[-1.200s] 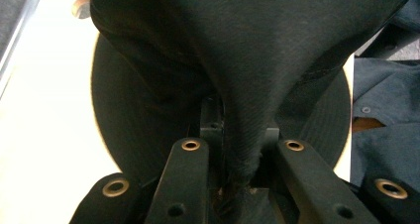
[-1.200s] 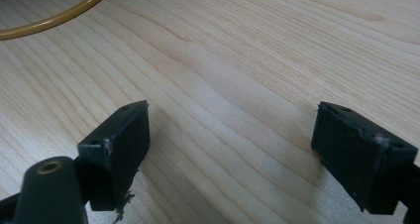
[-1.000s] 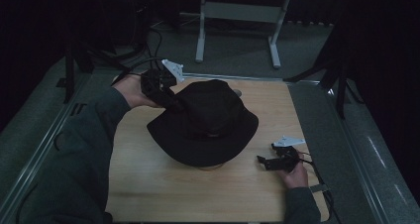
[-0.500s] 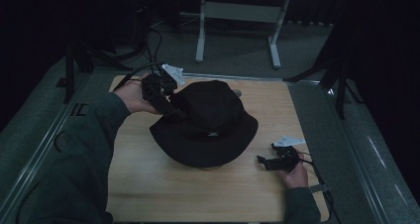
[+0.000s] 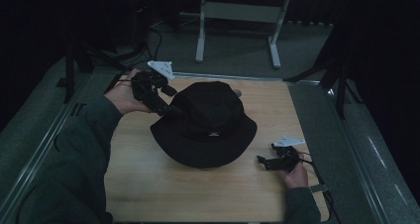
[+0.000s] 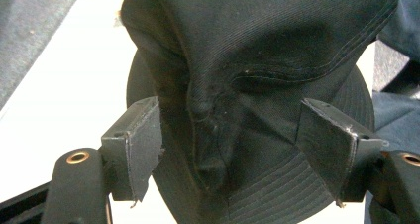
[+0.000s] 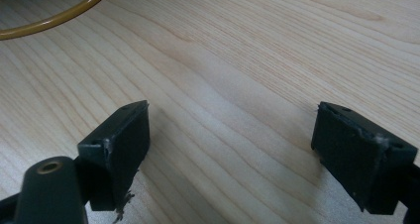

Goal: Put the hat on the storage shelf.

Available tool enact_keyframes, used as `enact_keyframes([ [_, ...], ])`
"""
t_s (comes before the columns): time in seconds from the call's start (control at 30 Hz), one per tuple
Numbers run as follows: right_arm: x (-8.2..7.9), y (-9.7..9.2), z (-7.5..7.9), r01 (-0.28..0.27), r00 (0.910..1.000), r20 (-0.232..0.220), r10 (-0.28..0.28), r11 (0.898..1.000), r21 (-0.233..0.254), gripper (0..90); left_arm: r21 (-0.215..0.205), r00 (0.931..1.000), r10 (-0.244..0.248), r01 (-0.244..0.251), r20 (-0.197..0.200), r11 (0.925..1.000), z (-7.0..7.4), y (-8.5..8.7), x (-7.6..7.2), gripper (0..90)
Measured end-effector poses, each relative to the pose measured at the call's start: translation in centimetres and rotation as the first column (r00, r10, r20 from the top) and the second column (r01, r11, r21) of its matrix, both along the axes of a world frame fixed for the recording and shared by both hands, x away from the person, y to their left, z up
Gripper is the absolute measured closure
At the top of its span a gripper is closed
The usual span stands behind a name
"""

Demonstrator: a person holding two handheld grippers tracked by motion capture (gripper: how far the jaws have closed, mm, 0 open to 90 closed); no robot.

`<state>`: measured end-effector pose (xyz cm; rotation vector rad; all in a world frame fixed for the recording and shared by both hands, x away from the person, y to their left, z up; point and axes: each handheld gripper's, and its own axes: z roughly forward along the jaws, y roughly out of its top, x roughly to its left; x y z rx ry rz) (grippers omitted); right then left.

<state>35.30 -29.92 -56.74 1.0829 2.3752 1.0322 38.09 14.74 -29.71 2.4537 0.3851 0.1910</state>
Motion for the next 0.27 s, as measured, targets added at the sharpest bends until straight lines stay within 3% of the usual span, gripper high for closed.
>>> enact_keyframes([
  [0.1, 0.0, 0.0, 0.0, 0.000, 1.0000, 0.000, 0.000, 1.000, 0.000, 15.0, -0.029, 0.9998, 0.018, -0.018, 0.008, 0.9994, 0.2, 0.9, -0.3, 27.1],
  [0.27, 0.0, 0.0, 0.0, 0.000, 1.0000, 0.000, 0.000, 1.000, 0.000, 15.0, -0.037, 0.9983, 0.055, -0.055, 0.019, 0.9978, 0.2, 1.7, -0.3, 27.6],
])
